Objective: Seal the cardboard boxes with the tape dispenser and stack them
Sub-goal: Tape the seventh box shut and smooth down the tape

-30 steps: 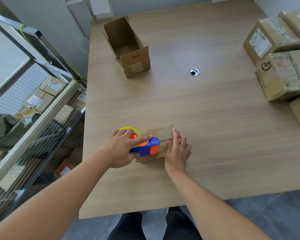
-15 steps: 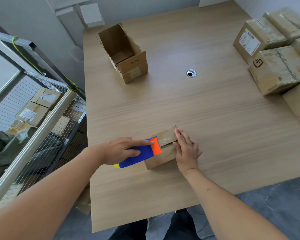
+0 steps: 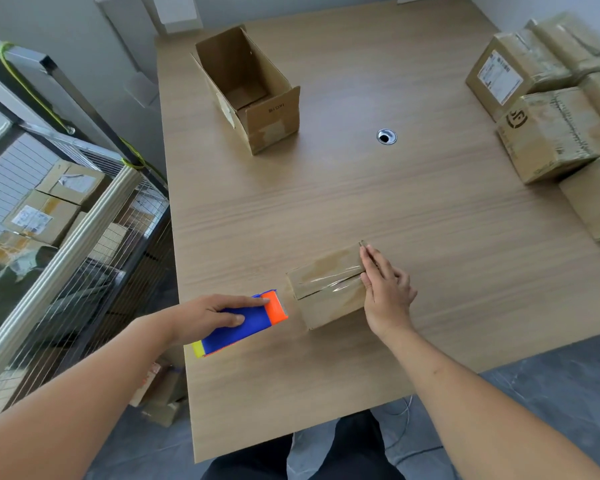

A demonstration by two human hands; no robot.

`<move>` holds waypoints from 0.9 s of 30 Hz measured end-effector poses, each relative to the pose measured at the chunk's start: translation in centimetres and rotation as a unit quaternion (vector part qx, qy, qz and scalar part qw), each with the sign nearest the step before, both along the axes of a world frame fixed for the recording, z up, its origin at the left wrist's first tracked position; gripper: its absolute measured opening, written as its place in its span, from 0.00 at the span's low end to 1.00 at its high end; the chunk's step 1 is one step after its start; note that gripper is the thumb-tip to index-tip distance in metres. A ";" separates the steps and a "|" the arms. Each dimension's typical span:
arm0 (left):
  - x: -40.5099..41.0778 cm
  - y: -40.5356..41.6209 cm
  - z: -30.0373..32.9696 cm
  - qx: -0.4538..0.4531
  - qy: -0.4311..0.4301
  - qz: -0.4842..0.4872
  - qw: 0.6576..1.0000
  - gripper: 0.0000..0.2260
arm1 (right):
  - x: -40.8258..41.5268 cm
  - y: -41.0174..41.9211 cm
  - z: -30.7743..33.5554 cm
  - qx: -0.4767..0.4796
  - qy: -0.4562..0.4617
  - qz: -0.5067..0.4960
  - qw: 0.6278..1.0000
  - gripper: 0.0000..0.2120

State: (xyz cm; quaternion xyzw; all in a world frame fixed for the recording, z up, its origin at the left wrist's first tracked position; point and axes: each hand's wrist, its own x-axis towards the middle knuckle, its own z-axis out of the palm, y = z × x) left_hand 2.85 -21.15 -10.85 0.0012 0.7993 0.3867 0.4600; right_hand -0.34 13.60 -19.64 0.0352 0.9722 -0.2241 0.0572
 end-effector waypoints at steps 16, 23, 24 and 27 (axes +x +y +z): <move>0.9 2.3 -3.2 -0.026 0.069 0.003 0.997 0.18 | 1.1 -9.0 1.4 0.058 -0.147 -0.002 0.987 0.57; 1.2 1.2 -3.7 -0.044 0.088 -0.039 0.994 0.20 | 0.9 -8.9 1.5 0.065 -0.155 0.011 0.986 0.57; 1.0 1.0 -3.4 -0.042 0.091 -0.054 0.994 0.20 | 0.8 -8.8 1.6 0.070 -0.153 0.021 0.985 0.57; 0.9 0.1 -2.5 -0.053 0.105 -0.103 0.988 0.23 | -0.6 -8.3 2.0 0.087 -0.160 0.087 0.979 0.56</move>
